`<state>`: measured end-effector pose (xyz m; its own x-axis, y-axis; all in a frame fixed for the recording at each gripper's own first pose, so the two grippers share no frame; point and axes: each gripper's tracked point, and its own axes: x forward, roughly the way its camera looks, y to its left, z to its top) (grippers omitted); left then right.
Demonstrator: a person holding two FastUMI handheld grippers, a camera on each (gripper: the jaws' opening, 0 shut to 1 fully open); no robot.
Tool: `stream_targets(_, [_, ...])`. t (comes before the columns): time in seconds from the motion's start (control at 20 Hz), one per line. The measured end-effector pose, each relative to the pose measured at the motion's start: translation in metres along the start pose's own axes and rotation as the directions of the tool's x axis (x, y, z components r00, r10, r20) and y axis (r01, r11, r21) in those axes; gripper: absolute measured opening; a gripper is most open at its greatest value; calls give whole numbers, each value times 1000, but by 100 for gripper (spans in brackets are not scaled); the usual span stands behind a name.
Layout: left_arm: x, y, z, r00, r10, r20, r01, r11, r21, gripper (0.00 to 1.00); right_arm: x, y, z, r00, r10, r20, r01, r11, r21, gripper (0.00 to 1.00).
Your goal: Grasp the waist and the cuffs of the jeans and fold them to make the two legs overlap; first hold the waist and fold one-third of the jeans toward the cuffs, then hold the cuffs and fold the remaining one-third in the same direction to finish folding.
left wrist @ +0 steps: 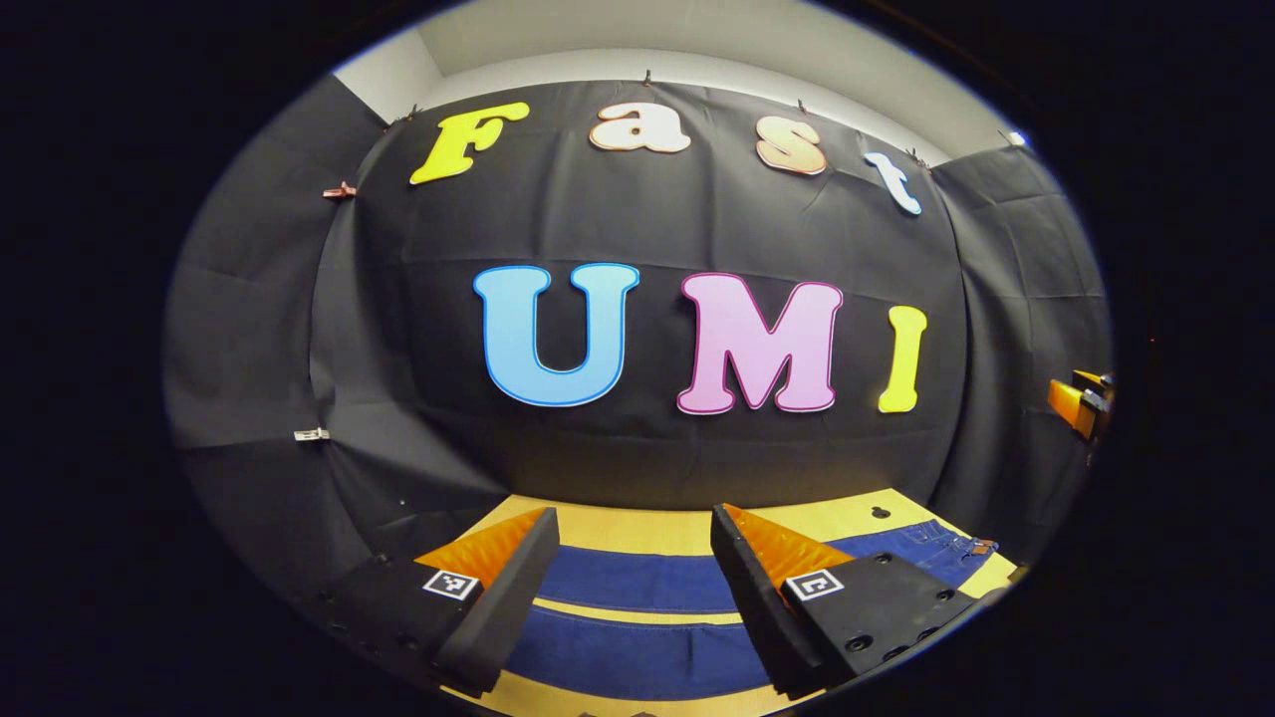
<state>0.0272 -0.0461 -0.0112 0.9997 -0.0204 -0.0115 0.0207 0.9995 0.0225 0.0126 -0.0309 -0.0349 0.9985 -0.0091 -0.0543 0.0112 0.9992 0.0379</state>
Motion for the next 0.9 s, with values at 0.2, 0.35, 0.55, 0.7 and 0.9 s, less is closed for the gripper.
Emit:
stream_targets(0.2, [6, -4, -8, 1000, 22, -9, -22, 1000, 1, 96, 8, -10, -13, 1000, 8, -12, -8, 1000, 2, 96])
stream_targets(0.35, [9, 3, -15, 999, 42, -17, -41, 999, 31, 96, 18, -18, -28, 999, 33, -30, -34, 998, -45, 96])
stream_targets(0.55, [16, 27, -28, 998, 49, -39, -45, 995, 87, 96, 36, -28, -51, 995, 83, -60, -91, 985, -146, 96])
stream_targets(0.7, [20, 59, -47, 993, 80, -85, -67, 986, 153, 96, 47, -30, -68, 990, 111, -89, -125, 979, -160, 96])
stream_targets(0.9, [23, 99, -91, 973, 82, -215, -35, 976, 213, 98, 58, -20, -92, 973, 195, -124, -216, 960, -179, 95])
